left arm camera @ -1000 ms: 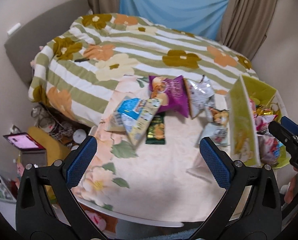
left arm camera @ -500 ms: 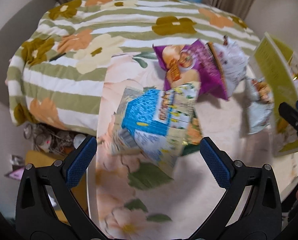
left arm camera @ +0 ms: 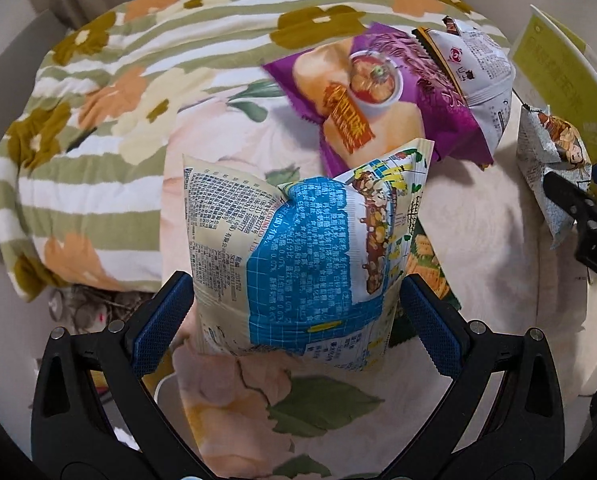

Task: Organize snacks
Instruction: 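Grasp the blue-white biscuit bag with the left tool while the right tool grasps the grey cartoon bag, then lower both bags into the yellow-green box and open both tools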

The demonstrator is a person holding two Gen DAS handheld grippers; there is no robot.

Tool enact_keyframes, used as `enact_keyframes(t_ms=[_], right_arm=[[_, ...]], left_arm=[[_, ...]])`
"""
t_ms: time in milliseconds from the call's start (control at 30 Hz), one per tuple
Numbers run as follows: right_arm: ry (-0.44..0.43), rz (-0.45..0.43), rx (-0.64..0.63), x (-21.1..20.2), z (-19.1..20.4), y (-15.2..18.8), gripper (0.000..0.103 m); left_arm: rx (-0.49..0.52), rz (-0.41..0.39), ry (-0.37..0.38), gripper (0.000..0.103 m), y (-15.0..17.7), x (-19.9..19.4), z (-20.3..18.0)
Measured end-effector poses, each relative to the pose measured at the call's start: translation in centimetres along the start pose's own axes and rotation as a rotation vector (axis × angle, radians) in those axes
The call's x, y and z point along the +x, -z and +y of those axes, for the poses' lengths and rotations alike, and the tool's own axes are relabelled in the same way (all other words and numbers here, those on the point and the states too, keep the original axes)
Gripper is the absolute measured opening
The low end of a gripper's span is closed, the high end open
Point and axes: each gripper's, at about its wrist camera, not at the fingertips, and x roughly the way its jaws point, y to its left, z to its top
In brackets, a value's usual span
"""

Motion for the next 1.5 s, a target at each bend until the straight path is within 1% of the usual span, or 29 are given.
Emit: enact_keyframes(t_ms=[167,400,633,767,933,1000,1033,1100,1133,1200,1233,1267,1400,1500], right_arm=[[-0.003,0.021,0.003,0.8,0.0,-0.3,0.088],[-0.039,0.035,0.017,1.6,-0.1,-1.0,0.088],[-0.076,0.056,0.019,2.2,0.0,-1.2,0.088],[-0.078,0.065,0.005,2.8,0.1,-1.4,0.088],[-0.067,0.075,-0.014,3.4,0.3,-1.6,0.088],[-0.063,0.076,-0.020,3.5,0.3,-1.6,0.088],[-0.062,0.075,-0.021,3.5,0.3,-1.6,0.088],[-0.063,0.075,-0.018,3.7,0.3,-1.5,0.088],[-0.062,0.076,-0.016,3.8,0.3,-1.6,0.087],[-0.052,0.074,-0.016,3.9,0.2,-1.6,0.085],[-0.049,0.073,-0.014,3.9,0.1,-1.7,0.081],[-0.047,0.074,-0.011,4.0,0.0,-1.7,0.077],[-0.033,0.075,0.001,4.2,-0.4,-2.0,0.071],[-0.015,0.070,-0.004,4.0,-0.4,-2.0,0.062]], left_arm=[[0.022,0.007,-0.009,0.102,-0.8,0.6,-0.5],[-0.004,0.038,0.025,0.102,-1.2,-0.1,-0.2],[-0.003,0.067,0.001,0.102,-1.8,0.0,-1.1],[-0.002,0.099,-0.013,0.102,-2.0,1.2,-1.3],[-0.057,0.111,0.013,0.102,-2.1,2.1,-0.4],[-0.072,0.111,0.020,0.099,-2.1,2.2,0.0],[-0.076,0.110,0.021,0.094,-2.1,2.2,0.1],[-0.071,0.104,0.016,0.093,-2.2,2.2,0.3],[-0.066,0.098,0.008,0.090,-2.1,2.1,0.4],[-0.063,0.091,0.003,0.085,-2.1,2.1,0.6],[-0.066,0.086,-0.001,0.081,-2.1,2.0,0.8],[-0.067,0.079,0.001,0.080,-2.1,1.9,0.9],[-0.068,0.068,0.008,0.076,-2.1,1.8,1.2],[-0.066,0.063,0.008,0.073,-2.0,1.6,1.3]])
